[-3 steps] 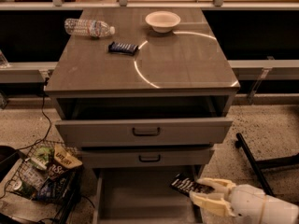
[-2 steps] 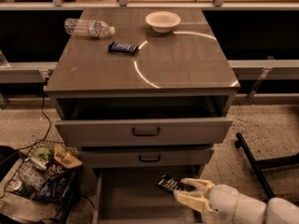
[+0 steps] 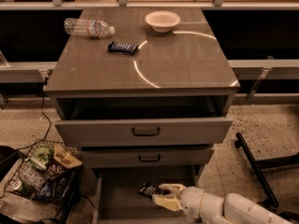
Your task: Place rxbar chocolate into bottom drawer
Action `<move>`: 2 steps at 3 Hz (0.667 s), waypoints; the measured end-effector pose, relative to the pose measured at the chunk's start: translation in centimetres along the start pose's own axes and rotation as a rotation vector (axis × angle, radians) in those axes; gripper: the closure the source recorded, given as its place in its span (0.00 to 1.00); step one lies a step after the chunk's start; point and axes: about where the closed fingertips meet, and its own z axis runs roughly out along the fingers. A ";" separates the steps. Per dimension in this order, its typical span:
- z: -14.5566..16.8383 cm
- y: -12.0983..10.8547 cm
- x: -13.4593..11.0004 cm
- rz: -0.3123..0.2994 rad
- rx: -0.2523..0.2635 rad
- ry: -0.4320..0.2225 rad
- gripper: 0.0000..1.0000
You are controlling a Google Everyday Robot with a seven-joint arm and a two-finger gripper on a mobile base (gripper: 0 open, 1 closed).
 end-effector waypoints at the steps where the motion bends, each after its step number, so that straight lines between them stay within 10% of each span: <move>1: 5.1 -2.0 5.3 -0.068 -0.031 0.127 1.00; 2: 8.9 -3.7 8.4 -0.104 -0.062 0.196 1.00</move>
Offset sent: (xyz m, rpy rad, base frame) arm 0.0491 0.0655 -0.1537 -0.2399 0.0140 0.1863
